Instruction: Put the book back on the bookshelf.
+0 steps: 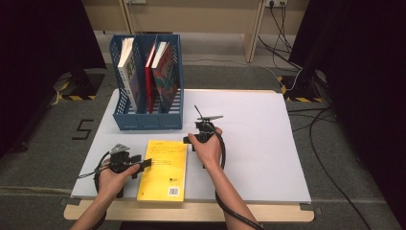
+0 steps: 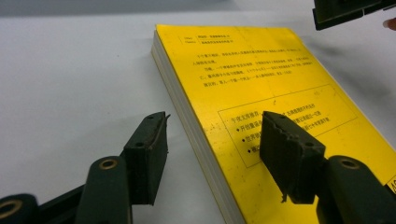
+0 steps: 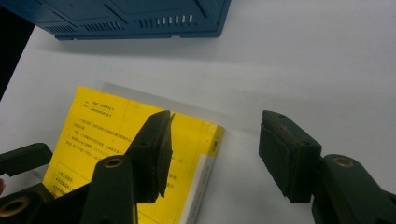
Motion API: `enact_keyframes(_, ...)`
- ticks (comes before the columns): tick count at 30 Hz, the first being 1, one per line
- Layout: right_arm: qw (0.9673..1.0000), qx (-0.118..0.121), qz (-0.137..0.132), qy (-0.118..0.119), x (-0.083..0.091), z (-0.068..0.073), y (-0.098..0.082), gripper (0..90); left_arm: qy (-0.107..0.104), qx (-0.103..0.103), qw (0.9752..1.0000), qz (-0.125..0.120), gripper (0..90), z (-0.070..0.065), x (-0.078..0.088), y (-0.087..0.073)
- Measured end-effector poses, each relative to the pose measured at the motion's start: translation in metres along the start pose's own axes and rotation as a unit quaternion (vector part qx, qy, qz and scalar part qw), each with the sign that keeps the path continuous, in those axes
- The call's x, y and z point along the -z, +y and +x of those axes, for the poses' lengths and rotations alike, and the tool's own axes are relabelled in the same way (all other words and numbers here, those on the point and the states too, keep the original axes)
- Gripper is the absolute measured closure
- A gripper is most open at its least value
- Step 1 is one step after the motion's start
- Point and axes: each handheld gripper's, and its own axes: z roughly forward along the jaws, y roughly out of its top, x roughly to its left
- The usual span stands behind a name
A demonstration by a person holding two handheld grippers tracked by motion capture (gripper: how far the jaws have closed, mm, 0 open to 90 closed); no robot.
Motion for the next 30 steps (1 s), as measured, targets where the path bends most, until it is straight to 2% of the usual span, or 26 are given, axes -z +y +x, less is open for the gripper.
enact_keyframes(5,0.9998,0.014,0.012,0.005,-0.009,0.006,0.004,44.9,-0.006,0.006,1.0000,0.004,41.3,-0.003,-0.001,-0.001)
enact_keyframes(11,0.9996,0.010,0.022,0.010,-0.016,0.014,0.005,44.9,-0.017,0.008,0.9998,0.009,41.6,-0.005,-0.002,-0.002)
enact_keyframes(17,0.9993,0.013,0.035,0.009,-0.023,0.014,0.006,43.9,-0.024,0.008,0.9996,0.011,41.0,-0.006,-0.002,-0.003)
enact_keyframes(25,0.9990,0.003,0.044,0.012,-0.029,0.012,0.006,42.8,-0.030,0.008,0.9994,0.017,40.5,-0.008,-0.003,-0.004)
enact_keyframes(30,0.9987,0.003,0.050,0.010,-0.031,0.013,0.009,42.3,-0.022,0.003,0.9996,0.019,39.7,-0.011,-0.004,-0.004)
